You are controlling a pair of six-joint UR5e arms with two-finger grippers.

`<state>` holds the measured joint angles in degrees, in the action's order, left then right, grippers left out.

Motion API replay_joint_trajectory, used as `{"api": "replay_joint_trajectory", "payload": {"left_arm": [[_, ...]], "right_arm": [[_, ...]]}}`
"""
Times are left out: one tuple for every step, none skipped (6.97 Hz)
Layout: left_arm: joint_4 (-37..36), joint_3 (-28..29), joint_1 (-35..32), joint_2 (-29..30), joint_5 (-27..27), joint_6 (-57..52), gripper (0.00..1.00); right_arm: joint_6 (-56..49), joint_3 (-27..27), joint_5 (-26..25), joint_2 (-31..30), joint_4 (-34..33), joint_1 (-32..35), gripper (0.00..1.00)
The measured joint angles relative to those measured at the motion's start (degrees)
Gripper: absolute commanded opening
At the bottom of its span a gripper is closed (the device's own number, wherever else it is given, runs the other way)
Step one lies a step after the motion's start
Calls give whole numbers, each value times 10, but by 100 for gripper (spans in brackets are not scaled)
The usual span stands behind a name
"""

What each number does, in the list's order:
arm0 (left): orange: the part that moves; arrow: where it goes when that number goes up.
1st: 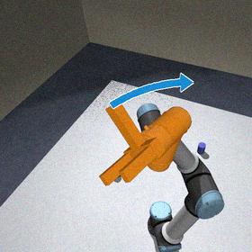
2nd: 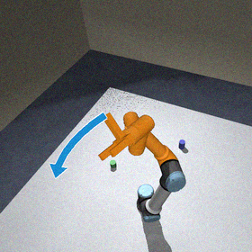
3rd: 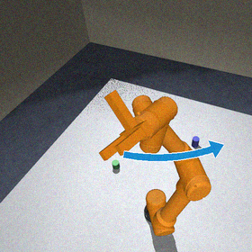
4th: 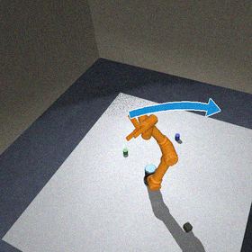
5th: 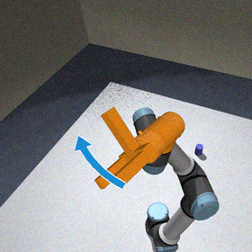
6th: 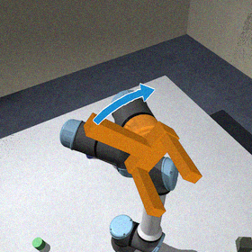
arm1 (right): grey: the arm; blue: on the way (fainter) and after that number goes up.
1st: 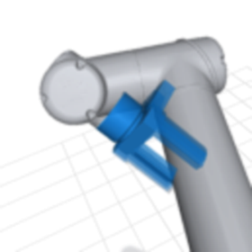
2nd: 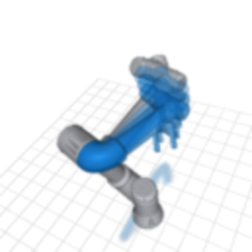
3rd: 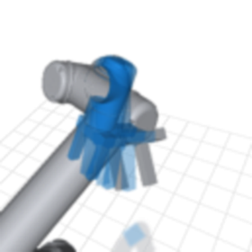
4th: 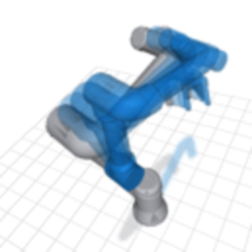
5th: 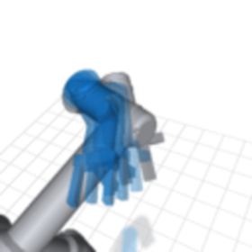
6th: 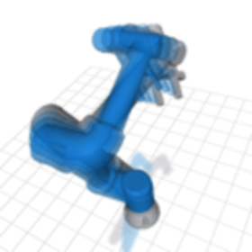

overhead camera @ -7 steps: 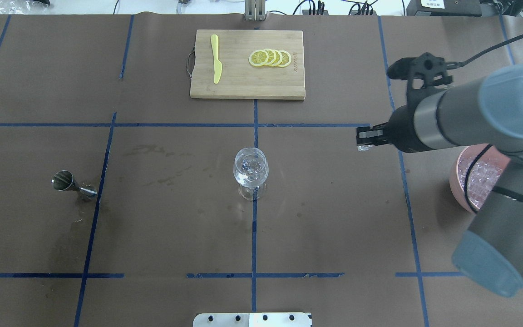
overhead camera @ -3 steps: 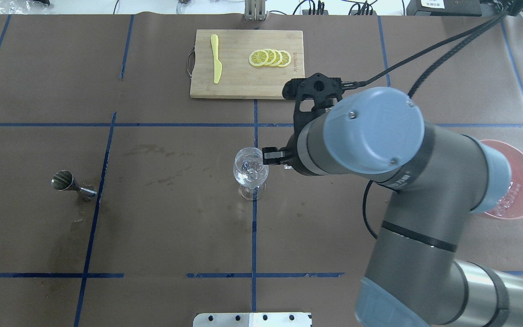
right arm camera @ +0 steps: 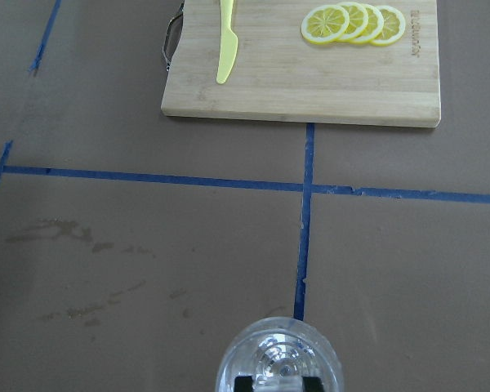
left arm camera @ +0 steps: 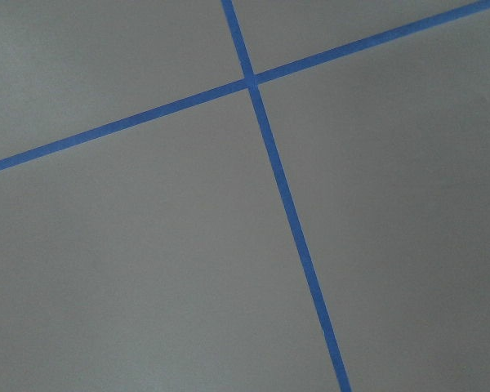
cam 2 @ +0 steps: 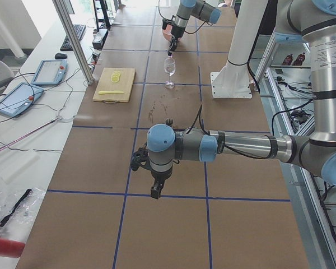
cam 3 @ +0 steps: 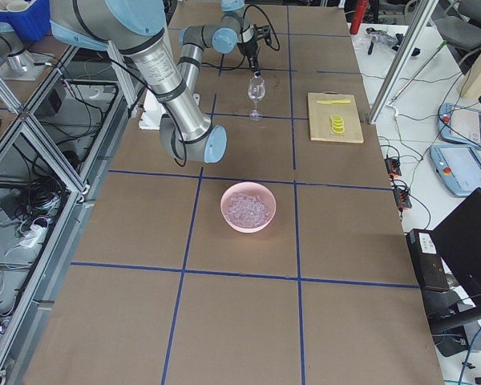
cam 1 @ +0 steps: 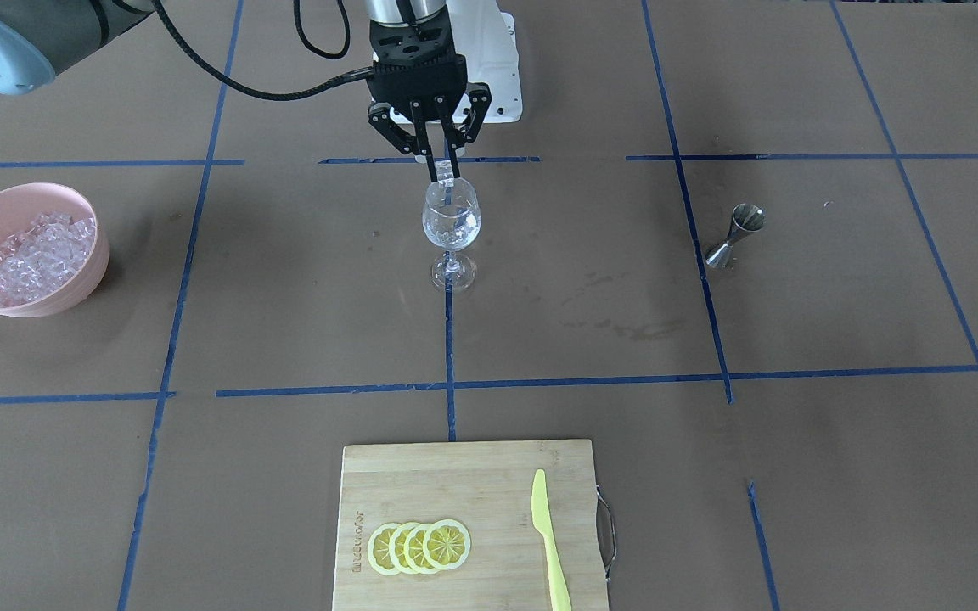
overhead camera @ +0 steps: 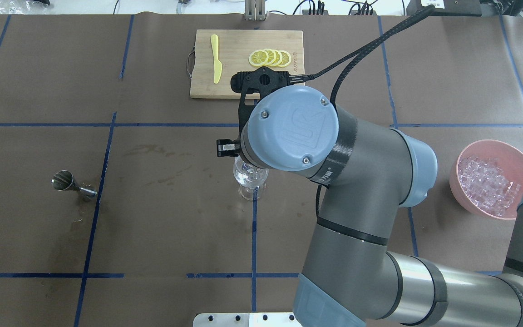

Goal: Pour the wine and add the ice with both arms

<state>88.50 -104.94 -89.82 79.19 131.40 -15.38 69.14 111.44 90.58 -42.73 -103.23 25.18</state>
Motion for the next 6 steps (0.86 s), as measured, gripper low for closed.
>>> {"api": "replay_joint_trajectory", "payload": {"left_arm": [[0,0,0,0,0,0,100],[0,0,0,0,0,0,100],[1,0,0,0,0,0,100],[1,0,0,0,0,0,100],[1,0,0,1,0,0,100],[1,-1,0,1,0,0,100]], "right_arm": [[0,-7,-7,4,0,-2,0],[0,-11,-14,3,0,-8,0],[0,-15,-23,2,-1,-15,0],[0,-19,-29,2,-1,-19,21],[0,-21,-31,1,-2,-21,99],[0,-22,-32,1,-2,-21,100]]}}
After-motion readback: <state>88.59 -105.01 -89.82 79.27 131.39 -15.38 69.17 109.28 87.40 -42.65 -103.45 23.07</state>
